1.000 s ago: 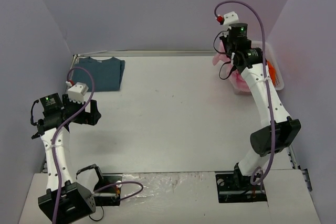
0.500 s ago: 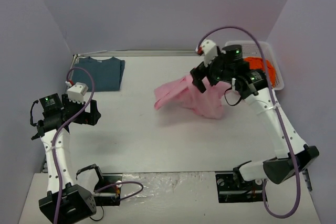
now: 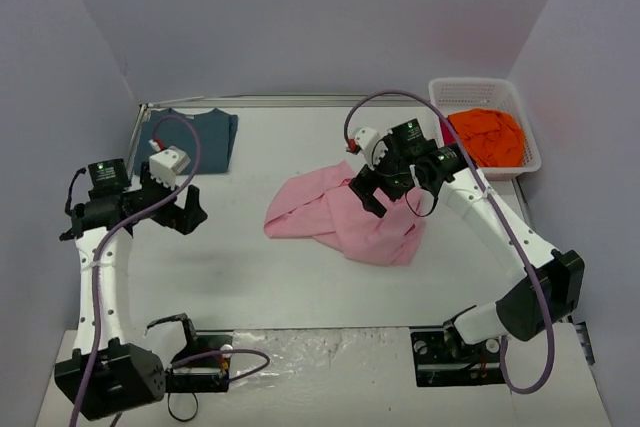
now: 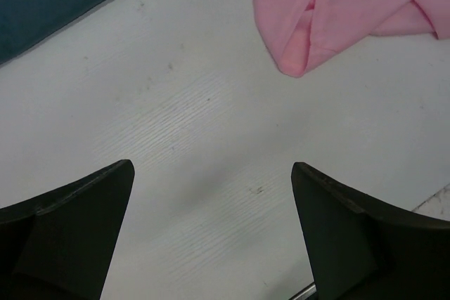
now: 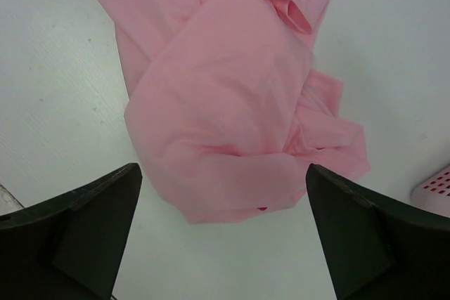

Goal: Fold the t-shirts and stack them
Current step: Move the tshirt to the center of the board

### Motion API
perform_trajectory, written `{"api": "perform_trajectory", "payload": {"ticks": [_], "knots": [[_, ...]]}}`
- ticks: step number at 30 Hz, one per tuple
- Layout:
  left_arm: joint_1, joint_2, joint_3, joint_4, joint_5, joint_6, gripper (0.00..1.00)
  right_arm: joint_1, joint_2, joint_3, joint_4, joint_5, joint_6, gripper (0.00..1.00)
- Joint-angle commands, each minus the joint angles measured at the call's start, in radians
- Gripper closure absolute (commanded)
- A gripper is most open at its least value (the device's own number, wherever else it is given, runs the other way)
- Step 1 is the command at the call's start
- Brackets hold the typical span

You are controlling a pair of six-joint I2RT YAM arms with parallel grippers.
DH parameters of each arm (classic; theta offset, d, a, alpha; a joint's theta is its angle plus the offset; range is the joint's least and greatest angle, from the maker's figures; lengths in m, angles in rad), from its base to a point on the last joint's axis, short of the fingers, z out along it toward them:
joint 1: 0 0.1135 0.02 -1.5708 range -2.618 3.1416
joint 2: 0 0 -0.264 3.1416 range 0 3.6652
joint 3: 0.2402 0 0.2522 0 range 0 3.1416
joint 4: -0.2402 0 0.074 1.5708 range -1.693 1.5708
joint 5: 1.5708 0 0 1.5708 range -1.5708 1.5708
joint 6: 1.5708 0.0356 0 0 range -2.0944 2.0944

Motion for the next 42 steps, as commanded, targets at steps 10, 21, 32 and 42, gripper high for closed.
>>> {"api": "perform_trajectory", "payload": {"ticks": [10, 21, 32, 42], "knots": [[-0.552, 0.257, 0.086, 0.066, -0.368, 0.021, 0.06, -0.042, 0.041, -0.164, 0.101, 0.178, 0.036, 0.0], [-0.625, 0.593, 0.146, 0.312, -0.57, -0.119, 0.17, -0.178, 0.035, -0.258, 0.181, 0.17, 0.084, 0.02], [-0.723, 0.809, 0.255, 0.306, -0.6, -0.146, 0.21, -0.24, 0.071, -0.299, 0.181, 0.227, 0.109, 0.05], [-0.736, 0.869, 0.296, 0.265, -0.597, -0.158, 0.98, -0.301, 0.01, -0.359, 0.166, 0.216, 0.072, 0.16]]}}
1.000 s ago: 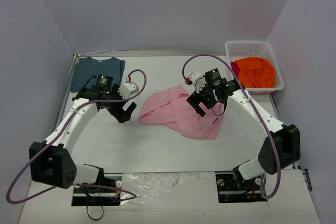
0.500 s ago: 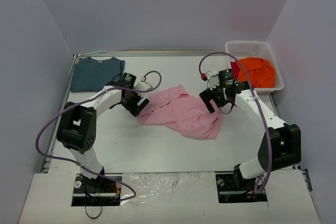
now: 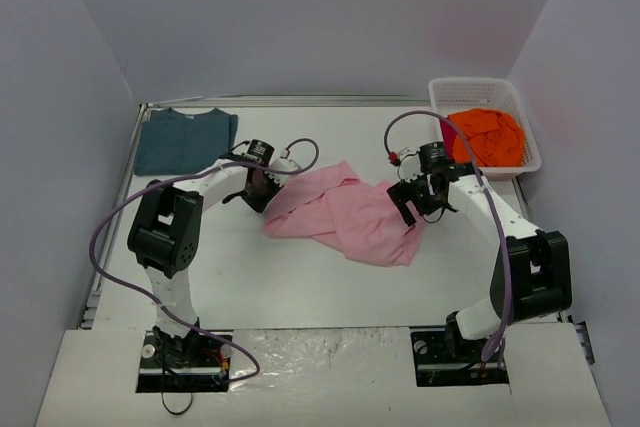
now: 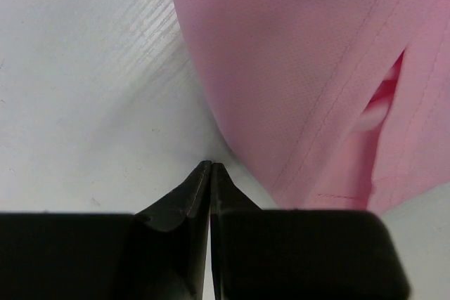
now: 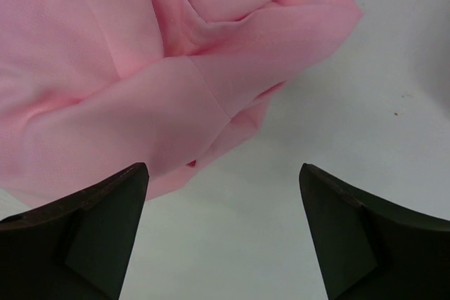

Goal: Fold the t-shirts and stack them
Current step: Move the tshirt to the center of the board, then flatten out the tshirt

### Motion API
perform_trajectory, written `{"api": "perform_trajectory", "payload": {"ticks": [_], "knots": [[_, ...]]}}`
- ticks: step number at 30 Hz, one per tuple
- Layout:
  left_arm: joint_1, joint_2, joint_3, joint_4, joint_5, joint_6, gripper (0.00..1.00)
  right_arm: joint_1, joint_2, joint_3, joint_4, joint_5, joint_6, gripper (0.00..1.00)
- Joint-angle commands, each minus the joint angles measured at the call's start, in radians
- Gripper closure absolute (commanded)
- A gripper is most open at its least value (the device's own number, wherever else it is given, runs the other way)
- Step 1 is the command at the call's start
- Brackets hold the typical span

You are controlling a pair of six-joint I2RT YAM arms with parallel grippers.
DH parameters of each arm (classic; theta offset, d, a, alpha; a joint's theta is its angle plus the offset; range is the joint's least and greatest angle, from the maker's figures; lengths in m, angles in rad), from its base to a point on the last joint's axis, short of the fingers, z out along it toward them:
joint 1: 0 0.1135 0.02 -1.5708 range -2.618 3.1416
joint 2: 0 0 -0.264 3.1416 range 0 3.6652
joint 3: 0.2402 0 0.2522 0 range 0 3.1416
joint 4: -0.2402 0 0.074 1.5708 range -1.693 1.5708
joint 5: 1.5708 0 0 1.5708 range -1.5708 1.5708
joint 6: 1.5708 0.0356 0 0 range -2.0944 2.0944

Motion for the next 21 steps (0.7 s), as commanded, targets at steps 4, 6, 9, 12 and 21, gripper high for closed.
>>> {"api": "perform_trajectory", "payload": {"ticks": [4, 6, 9, 12, 21], "knots": [[-0.007, -0.024, 0.025, -0.026, -0.011, -0.012, 0.98, -0.046, -0.058, 0.028, -0.08, 0.004, -0.086, 0.24], [-0.007, -0.025, 0.025, -0.029, -0.011, -0.012, 0.98, -0.045, -0.032, 0.036, -0.129, -0.011, -0.114, 0.31], [-0.009, -0.027, 0.025, -0.028, -0.016, -0.011, 0.98, -0.043, 0.011, 0.02, -0.14, -0.014, -0.158, 0.38], [-0.01, -0.03, 0.029, -0.036, -0.023, -0.011, 0.98, -0.045, 0.063, 0.012, -0.138, -0.005, -0.172, 0.41], [-0.01, -0.035, 0.016, -0.031, -0.019, -0.008, 0.98, -0.045, 0.173, 0.042, -0.115, -0.054, -0.175, 0.44]]}}
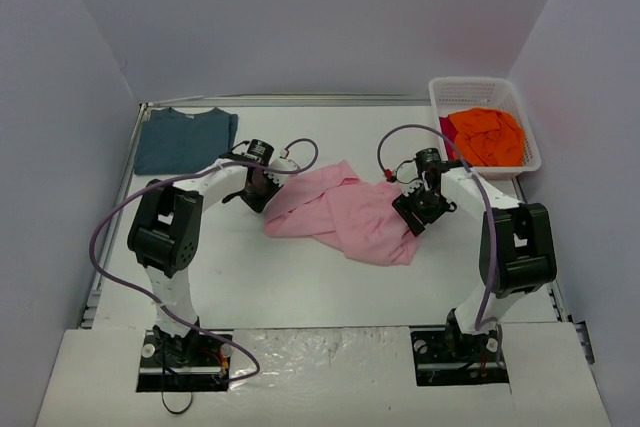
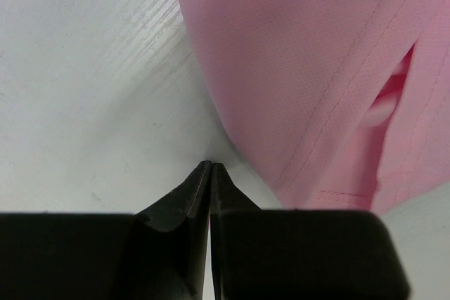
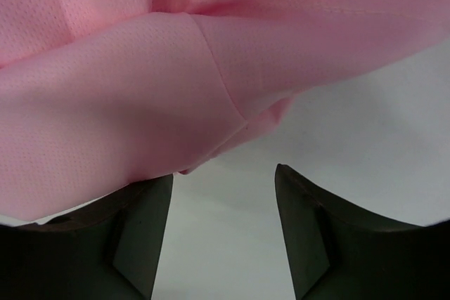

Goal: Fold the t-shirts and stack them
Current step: Flatten out the tshirt

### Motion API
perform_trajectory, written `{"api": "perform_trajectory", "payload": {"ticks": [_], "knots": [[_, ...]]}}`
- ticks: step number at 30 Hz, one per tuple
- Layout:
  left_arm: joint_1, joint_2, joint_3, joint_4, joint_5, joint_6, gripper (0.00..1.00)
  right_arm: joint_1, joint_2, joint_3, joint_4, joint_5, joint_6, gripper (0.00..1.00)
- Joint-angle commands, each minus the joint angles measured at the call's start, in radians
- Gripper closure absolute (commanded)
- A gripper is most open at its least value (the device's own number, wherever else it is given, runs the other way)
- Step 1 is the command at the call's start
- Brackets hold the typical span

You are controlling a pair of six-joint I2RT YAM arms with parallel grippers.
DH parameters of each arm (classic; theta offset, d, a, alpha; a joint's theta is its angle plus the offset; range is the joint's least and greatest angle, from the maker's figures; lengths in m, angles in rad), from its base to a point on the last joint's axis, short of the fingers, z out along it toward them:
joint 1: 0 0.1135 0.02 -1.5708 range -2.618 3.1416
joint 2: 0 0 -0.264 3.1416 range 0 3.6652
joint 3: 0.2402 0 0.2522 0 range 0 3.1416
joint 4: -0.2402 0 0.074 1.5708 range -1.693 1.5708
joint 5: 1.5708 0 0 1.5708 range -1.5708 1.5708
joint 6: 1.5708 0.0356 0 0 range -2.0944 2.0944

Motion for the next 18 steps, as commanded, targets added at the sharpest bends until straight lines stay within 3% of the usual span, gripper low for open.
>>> {"api": "perform_trajectory", "payload": {"ticks": [1, 12, 16, 18], "knots": [[-0.009, -0.035, 0.015, -0.02, -0.009, -0.005, 0.98, 0.005, 0.029, 0.043, -0.026, -0.034, -0.01, 0.44], [-0.009, -0.021, 0.012, -0.016, 0.003, -0.002, 0.98, 0.009, 0.092, 0.112, -0.028, -0.11, -0.007, 0.47], [-0.009, -0.021, 0.015, -0.024, 0.011, 0.001, 0.98, 0.011, 0.126, 0.112, -0.029, -0.118, -0.013, 1.0], [-0.009, -0.024, 0.009, -0.024, 0.011, 0.004, 0.98, 0.011, 0.118, 0.106, -0.031, -0.118, -0.016, 1.0]]}}
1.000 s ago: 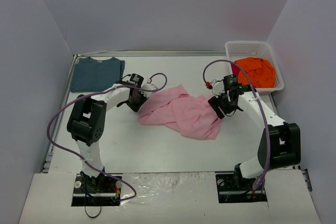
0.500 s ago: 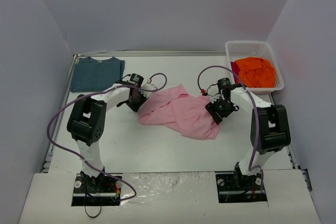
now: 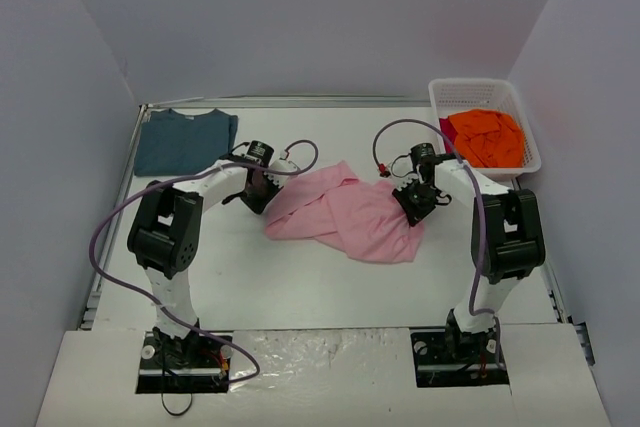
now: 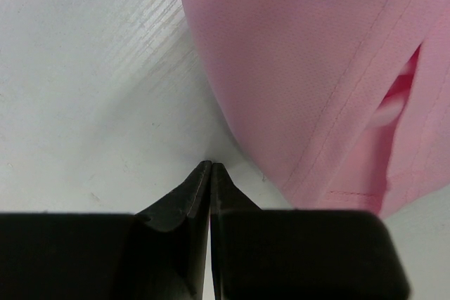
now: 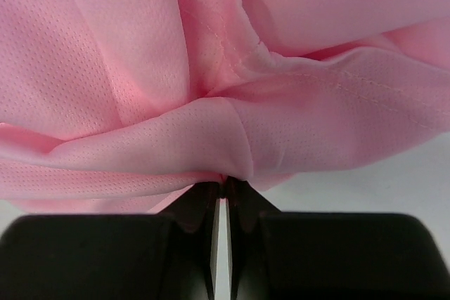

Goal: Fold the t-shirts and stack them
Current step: Flatten out the tshirt

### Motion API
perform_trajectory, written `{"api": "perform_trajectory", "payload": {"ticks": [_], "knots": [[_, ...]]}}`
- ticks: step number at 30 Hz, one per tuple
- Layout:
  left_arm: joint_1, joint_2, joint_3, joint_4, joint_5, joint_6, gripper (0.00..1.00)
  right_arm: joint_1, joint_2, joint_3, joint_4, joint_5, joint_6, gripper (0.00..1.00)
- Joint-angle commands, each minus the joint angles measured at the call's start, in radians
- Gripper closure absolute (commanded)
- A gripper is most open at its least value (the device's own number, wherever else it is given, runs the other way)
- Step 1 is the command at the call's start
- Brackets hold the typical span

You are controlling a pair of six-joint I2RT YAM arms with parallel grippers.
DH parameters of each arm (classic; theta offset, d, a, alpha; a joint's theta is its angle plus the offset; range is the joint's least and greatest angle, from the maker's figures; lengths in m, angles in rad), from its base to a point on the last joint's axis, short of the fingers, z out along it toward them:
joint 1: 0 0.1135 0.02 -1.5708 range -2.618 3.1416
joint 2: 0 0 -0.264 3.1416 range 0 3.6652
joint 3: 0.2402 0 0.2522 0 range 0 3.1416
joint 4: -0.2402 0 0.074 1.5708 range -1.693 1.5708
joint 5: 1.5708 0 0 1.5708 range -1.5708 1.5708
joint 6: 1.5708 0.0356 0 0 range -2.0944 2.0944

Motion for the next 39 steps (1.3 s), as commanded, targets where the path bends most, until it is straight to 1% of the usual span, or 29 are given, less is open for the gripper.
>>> {"api": "perform_trajectory", "payload": {"ticks": [1, 4, 7, 10, 11, 12, 14, 16, 17, 18, 19, 20, 22, 23, 25, 26, 29, 31, 34, 39], "knots": [[-0.009, -0.026, 0.007, -0.024, 0.013, 0.004, 0.98, 0.006, -0.018, 0.003, -0.036, -0.017, -0.014, 1.0], [-0.009, -0.033, 0.009, -0.039, 0.018, 0.01, 0.98, 0.003, -0.055, -0.002, -0.039, 0.004, -0.008, 1.0], [-0.003, -0.069, 0.038, -0.057, 0.003, 0.016, 0.98, -0.003, -0.1, 0.027, -0.047, 0.043, 0.003, 1.0], [0.017, -0.113, 0.097, -0.097, -0.017, 0.033, 0.98, -0.007, -0.136, 0.105, -0.076, 0.087, 0.006, 1.0], [0.037, -0.124, 0.119, -0.11, -0.019, 0.037, 0.98, -0.007, -0.141, 0.159, -0.096, 0.099, 0.002, 1.0], [0.048, -0.133, 0.165, -0.123, -0.017, 0.039, 0.98, -0.01, -0.144, 0.188, -0.107, 0.101, 0.0, 1.0], [0.078, -0.156, 0.208, -0.165, -0.008, 0.041, 0.98, -0.017, -0.144, 0.242, -0.136, 0.102, -0.006, 1.0], [0.083, -0.175, 0.242, -0.197, 0.021, 0.041, 0.98, -0.018, -0.135, 0.294, -0.148, 0.096, -0.009, 1.0], [0.083, -0.178, 0.242, -0.199, 0.023, 0.031, 0.95, -0.018, -0.134, 0.302, -0.153, 0.089, -0.008, 1.0], [0.083, -0.182, 0.236, -0.2, 0.039, 0.031, 0.85, -0.017, -0.129, 0.306, -0.154, 0.069, -0.006, 1.0], [0.082, -0.184, 0.217, -0.208, 0.106, 0.033, 0.7, -0.017, -0.124, 0.303, -0.154, 0.06, -0.008, 1.0], [0.08, -0.184, 0.204, -0.211, 0.145, 0.039, 0.57, -0.017, -0.12, 0.297, -0.154, 0.053, -0.009, 1.0], [0.062, -0.175, 0.177, -0.223, 0.241, 0.048, 0.52, -0.017, -0.107, 0.281, -0.153, 0.049, -0.014, 1.0], [0.054, -0.172, 0.147, -0.223, 0.269, 0.053, 0.46, -0.017, -0.103, 0.276, -0.153, 0.049, -0.015, 1.0], [0.017, -0.161, 0.113, -0.219, 0.335, 0.064, 0.42, -0.018, -0.095, 0.259, -0.15, 0.04, -0.021, 1.0], [0.001, -0.155, 0.087, -0.216, 0.346, 0.076, 0.4, -0.018, -0.092, 0.256, -0.15, 0.035, -0.021, 1.0], [-0.064, -0.13, 0.058, -0.196, 0.36, 0.084, 0.4, -0.018, -0.08, 0.244, -0.139, 0.029, -0.02, 1.0], [-0.111, -0.115, 0.042, -0.16, 0.351, 0.077, 0.4, -0.018, -0.071, 0.237, -0.135, 0.021, -0.015, 1.0], [-0.16, -0.113, -0.005, -0.073, 0.282, 0.033, 0.39, -0.018, -0.06, 0.227, -0.121, 0.012, -0.009, 1.0], [-0.181, -0.098, -0.011, -0.036, 0.235, 0.004, 0.38, -0.018, -0.058, 0.199, -0.102, 0.003, 0.0, 1.0]]}}
